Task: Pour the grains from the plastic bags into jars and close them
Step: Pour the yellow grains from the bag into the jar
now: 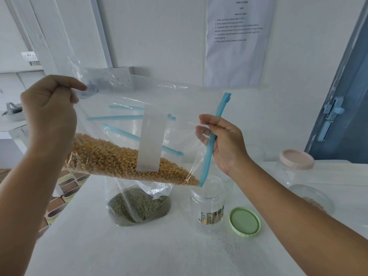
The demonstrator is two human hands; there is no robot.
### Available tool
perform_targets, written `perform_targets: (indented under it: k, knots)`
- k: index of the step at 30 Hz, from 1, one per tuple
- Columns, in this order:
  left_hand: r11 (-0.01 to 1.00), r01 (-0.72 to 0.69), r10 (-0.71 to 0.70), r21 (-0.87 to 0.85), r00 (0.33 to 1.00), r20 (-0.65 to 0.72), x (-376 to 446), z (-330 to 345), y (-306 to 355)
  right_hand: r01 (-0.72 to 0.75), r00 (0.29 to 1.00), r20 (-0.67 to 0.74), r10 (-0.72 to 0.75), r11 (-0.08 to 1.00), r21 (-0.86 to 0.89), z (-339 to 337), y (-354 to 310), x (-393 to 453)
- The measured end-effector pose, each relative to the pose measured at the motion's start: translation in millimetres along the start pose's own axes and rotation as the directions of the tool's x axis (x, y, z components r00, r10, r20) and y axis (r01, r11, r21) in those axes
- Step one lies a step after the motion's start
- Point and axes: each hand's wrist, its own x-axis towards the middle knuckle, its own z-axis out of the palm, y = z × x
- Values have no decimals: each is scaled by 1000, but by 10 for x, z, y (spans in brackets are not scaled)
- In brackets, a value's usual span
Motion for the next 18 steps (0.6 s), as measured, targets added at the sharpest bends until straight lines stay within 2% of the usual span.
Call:
perform_targets:
  k: [8,18]
  knots:
    - [997,-75,75,-6,997,35,-90,101,72,3,1000,-15,-3,1000,5,-113,14,-27]
    - [998,-68,69,-15,996,48,-173,144,35,6,1000,-22,-6,1000,4,-181,41,-54]
